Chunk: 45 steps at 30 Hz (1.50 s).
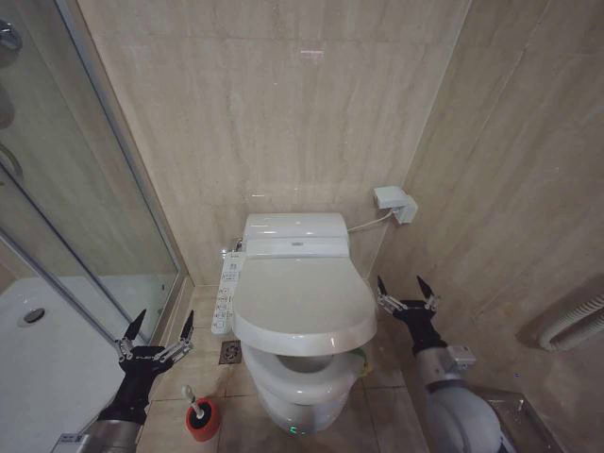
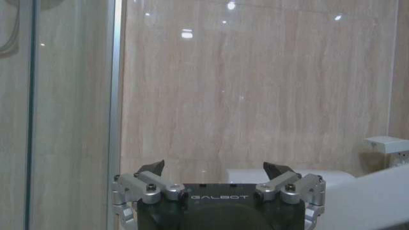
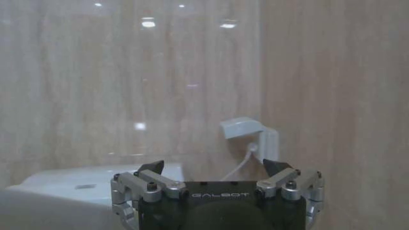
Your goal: Open the toilet lid, clean the toilet bowl with a toilet brush, close the toilet lid, and flush.
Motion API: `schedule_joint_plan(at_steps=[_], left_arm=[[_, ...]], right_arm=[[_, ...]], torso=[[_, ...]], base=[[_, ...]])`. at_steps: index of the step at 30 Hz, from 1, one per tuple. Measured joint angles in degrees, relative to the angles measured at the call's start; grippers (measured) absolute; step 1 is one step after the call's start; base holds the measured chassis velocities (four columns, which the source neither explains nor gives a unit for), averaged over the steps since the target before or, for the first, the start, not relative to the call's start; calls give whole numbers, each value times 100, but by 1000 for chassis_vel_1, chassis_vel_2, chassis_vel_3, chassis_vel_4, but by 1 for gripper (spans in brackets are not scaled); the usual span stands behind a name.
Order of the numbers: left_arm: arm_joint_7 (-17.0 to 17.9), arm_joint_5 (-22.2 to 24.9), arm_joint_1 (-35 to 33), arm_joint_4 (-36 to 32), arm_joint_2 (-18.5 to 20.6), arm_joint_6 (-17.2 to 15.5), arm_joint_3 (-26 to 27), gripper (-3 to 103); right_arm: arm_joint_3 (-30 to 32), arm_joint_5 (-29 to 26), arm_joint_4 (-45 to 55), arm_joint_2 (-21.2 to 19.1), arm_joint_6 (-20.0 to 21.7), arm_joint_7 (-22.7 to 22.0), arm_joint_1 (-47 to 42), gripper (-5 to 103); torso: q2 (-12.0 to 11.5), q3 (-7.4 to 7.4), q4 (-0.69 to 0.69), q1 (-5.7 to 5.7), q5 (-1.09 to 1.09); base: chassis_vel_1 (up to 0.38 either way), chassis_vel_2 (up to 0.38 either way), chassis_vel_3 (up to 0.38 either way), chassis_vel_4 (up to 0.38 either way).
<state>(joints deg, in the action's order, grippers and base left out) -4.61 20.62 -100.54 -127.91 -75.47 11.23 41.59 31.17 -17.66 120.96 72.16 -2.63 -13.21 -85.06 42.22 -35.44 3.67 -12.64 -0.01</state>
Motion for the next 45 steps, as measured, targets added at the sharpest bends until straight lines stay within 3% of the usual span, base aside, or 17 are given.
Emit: schedule_joint_plan(at_steps=[9, 19, 45], left_arm=[[0, 0, 0, 0, 0, 0, 0, 100], [0, 0, 0, 0, 0, 0, 0, 100], [0, 0, 0, 0, 0, 0, 0, 100]], right_arm=[[226, 164, 243, 464, 67, -37, -315, 100], [273, 247, 397, 660, 37, 104, -431, 100], [280, 195, 710, 635, 197, 190, -520, 100]], torso=[[0, 0, 0, 0, 0], [-1, 0, 0, 0, 0], [-1, 0, 0, 0, 0]], base=[[0, 0, 0, 0], [0, 0, 0, 0], [0, 0, 0, 0]])
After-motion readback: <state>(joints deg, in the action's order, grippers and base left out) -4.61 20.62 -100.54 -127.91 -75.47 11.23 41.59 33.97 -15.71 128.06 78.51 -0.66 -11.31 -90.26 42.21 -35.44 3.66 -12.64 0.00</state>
